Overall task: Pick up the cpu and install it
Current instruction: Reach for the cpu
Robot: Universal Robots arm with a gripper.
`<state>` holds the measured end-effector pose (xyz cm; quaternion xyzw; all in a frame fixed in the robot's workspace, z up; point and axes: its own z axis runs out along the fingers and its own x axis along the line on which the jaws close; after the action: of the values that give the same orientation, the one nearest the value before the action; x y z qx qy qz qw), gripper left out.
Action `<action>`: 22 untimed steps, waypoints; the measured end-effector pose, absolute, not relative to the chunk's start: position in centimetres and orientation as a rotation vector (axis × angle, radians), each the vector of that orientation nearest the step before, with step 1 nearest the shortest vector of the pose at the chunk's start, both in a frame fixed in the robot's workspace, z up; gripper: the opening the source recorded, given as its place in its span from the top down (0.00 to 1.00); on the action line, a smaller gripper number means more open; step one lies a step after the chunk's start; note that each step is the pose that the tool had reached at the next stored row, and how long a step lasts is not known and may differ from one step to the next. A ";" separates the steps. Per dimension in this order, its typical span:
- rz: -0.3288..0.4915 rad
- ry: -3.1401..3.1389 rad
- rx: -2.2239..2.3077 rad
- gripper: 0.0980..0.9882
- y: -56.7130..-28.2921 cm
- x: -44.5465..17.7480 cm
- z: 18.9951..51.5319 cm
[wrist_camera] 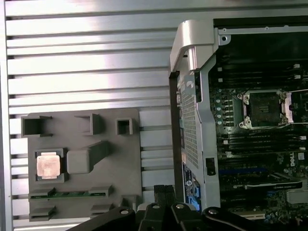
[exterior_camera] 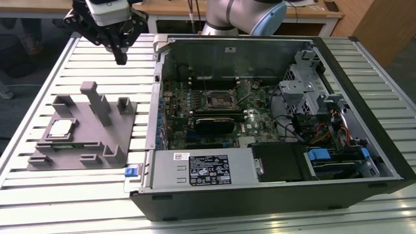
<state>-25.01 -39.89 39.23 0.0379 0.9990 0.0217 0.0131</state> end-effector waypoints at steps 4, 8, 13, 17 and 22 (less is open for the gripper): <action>0.068 3.113 0.118 0.99 -39.9 -25.2 39.2; 0.068 3.112 0.118 0.99 -39.9 -25.5 39.2; 0.068 3.112 0.118 0.99 -39.9 -25.8 39.2; 0.068 3.112 0.118 0.99 -39.9 -26.0 39.2; 0.068 3.112 0.118 0.99 -39.9 -26.3 39.2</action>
<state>-26.31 -39.89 39.22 0.0379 0.9990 0.0217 0.0131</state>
